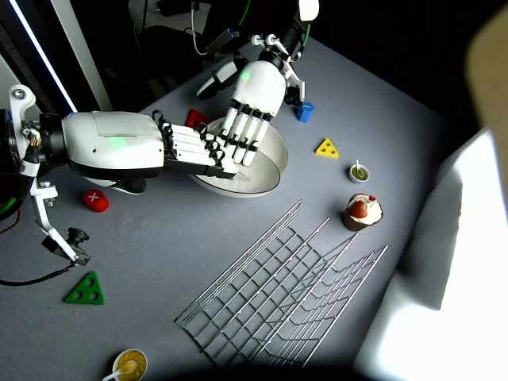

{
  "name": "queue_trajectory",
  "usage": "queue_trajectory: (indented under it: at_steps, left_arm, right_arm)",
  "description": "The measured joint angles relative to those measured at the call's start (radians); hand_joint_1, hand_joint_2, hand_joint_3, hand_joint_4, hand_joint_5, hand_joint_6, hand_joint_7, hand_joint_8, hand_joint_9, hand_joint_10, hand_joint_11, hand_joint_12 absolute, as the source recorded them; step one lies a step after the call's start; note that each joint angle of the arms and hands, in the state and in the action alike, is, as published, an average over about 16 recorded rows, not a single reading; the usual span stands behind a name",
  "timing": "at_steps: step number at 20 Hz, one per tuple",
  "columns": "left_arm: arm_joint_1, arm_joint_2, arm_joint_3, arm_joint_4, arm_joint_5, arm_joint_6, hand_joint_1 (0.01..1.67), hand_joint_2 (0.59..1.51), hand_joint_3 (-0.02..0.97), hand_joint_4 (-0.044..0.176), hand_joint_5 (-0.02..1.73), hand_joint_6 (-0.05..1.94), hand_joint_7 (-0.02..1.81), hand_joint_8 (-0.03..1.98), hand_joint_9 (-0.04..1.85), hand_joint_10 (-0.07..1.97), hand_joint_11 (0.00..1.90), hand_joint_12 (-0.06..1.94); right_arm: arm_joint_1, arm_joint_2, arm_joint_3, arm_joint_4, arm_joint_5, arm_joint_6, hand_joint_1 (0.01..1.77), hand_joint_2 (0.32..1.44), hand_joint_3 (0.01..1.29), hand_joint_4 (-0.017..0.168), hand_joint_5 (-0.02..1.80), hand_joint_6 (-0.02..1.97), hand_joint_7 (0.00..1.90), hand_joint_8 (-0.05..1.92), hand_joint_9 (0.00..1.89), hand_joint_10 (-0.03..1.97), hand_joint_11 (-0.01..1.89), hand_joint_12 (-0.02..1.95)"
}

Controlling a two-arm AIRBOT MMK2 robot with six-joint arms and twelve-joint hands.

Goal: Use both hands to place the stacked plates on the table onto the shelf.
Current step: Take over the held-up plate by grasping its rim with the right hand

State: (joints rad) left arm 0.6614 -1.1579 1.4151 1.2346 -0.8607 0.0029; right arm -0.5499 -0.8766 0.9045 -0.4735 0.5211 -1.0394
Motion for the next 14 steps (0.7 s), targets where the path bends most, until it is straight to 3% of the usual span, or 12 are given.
queue_trajectory:
  at_steps: [4,14]
  left_arm:
    - [0.000,-0.001,-0.003,-0.004,0.005,0.000,0.11,1.003,0.004,-0.005,0.08,-0.01,0.07,-0.01,0.07,-0.02,0.10,-0.01]
    - [-0.002,-0.007,0.000,-0.012,0.005,0.000,0.10,0.995,0.004,-0.005,0.09,-0.01,0.07,-0.01,0.08,-0.01,0.11,-0.01]
  right_arm:
    - [0.000,-0.040,0.015,0.002,-0.009,-0.043,1.09,0.88,0.02,0.005,0.22,0.01,0.21,0.00,0.22,-0.01,0.25,0.05]
    - [-0.003,-0.168,0.103,0.009,-0.016,-0.124,1.12,0.91,0.02,0.004,0.29,0.01,0.23,0.00,0.23,-0.01,0.26,0.06]
